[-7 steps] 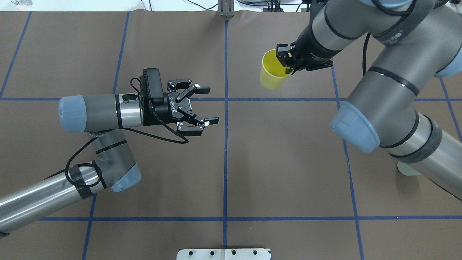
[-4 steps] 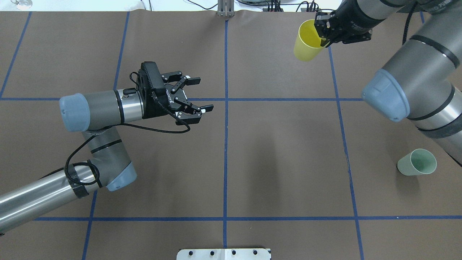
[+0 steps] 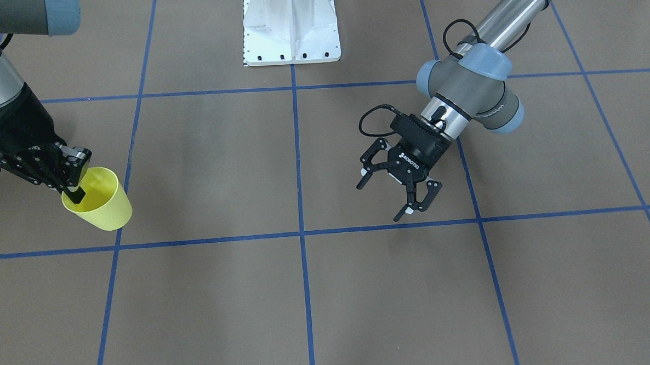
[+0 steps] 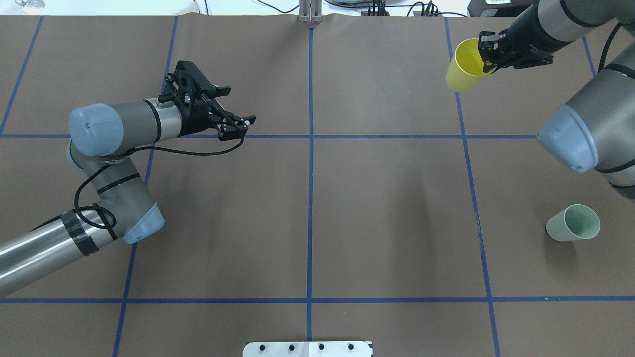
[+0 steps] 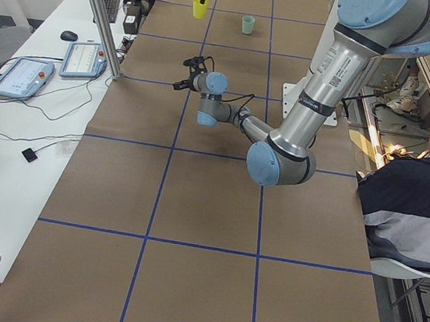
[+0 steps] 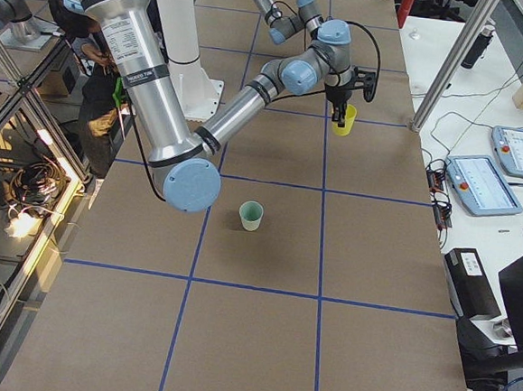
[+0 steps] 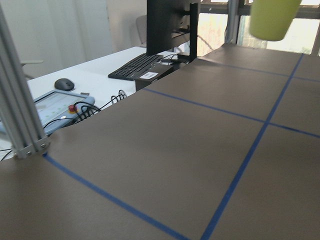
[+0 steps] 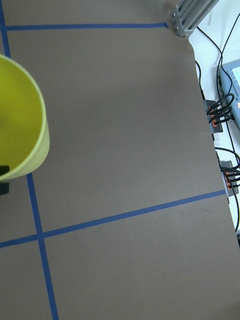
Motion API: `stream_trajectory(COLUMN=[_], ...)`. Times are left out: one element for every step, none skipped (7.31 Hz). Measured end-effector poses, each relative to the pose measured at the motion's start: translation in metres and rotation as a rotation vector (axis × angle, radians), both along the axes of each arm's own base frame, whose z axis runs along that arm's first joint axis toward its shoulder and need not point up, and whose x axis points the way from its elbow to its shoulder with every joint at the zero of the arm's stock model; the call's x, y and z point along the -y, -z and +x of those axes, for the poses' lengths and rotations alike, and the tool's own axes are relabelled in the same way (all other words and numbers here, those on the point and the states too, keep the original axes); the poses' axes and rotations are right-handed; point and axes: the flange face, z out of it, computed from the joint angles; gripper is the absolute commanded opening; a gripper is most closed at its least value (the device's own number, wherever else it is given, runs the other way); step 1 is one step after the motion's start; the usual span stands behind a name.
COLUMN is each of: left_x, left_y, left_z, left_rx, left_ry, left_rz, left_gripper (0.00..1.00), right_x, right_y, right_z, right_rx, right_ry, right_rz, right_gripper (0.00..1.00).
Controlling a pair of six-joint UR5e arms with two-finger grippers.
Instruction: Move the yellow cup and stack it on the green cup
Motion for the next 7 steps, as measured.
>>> stream_trajectory(left_x=[0.018,0.036,0.048,0.059,0.071,0.080,0.087], left_y=[-0.031,-0.064,-0.093,-0.118,-0.137,-0.154,-0.172], left_z=[-0.018,-0.041,-0.064,-0.090,-0.123,-0.158,-0.198], left_rx=[0.100,0.204,0.281,0.338,0.393,0.452,0.507], left_ry=[0.036,0.073,0.105,0.124,0.119,0.102,0.072], left_rz=[-0.086,-0.178,-0.253,-0.313,-0.353,-0.360,-0.357], left_gripper=[1.00,1.00,1.00,1.00,1.00,1.00,1.00], right_x=[0.000,-0.001,-0.005,-0.008,-0.012,-0.017,-0.025], right_y=[-0.014,-0.029,-0.044,-0.060,-0.077,-0.097,-0.118], right_z=[0.015,0.036,0.057,0.080,0.102,0.125,0.147], right_rx=[-0.008,-0.012,-0.015,-0.018,-0.021,-0.025,-0.029], right_ry=[0.024,0.051,0.075,0.104,0.138,0.172,0.212], right_rz=[0.008,0.017,0.027,0.039,0.054,0.072,0.094], right_gripper=[0.00,0.00,0.00,0.00,0.00,0.00,0.00])
